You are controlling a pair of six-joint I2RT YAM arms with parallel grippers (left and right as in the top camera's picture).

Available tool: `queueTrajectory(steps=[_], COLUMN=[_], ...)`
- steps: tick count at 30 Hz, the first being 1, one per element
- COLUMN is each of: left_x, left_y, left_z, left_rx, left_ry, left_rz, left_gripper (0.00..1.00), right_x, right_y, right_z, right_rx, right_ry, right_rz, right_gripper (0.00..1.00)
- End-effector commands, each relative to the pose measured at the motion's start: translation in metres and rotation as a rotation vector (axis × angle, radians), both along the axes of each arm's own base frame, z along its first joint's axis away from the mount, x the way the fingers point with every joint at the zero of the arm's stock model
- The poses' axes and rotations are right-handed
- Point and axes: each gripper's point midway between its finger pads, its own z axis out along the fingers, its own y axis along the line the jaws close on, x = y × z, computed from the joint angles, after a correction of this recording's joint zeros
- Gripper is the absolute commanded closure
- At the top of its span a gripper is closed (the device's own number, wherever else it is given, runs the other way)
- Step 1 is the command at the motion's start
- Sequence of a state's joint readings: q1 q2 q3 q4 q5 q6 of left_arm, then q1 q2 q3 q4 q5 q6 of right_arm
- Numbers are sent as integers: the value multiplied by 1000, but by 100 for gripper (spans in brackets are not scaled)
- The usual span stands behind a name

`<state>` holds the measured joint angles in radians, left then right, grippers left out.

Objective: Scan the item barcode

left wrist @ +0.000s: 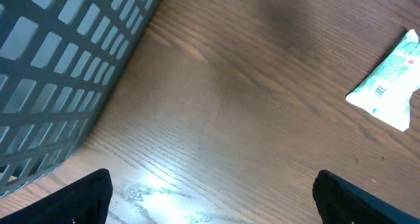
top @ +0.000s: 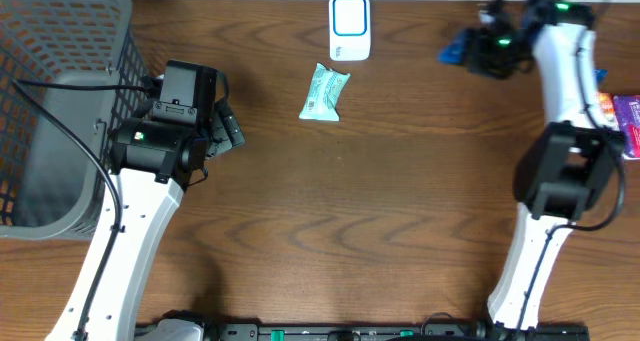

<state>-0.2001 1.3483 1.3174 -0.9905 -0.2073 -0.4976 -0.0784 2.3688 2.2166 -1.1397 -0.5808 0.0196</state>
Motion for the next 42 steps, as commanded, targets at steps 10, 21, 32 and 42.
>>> queueTrajectory(steps=[10, 21, 32, 42], left_x=[0, 0, 0, 0], left_y=[0, 0, 0, 0], left_z=[0, 0, 0, 0], left_rx=[-8, -8, -8, -8], left_ry=[3, 3, 3, 3], left_rz=[8, 8, 8, 8], left_gripper=[2, 2, 2, 2], right_x=[-9, -32, -41, -75], right_y=[174, 199, 179, 133], right_z=[-44, -93, -87, -73], right_rx=[-59, -40, -166, -418], right_ry=[54, 119, 52, 79], right_rz=[-173, -244, -111, -52], right_gripper=[1, 57, 99, 28])
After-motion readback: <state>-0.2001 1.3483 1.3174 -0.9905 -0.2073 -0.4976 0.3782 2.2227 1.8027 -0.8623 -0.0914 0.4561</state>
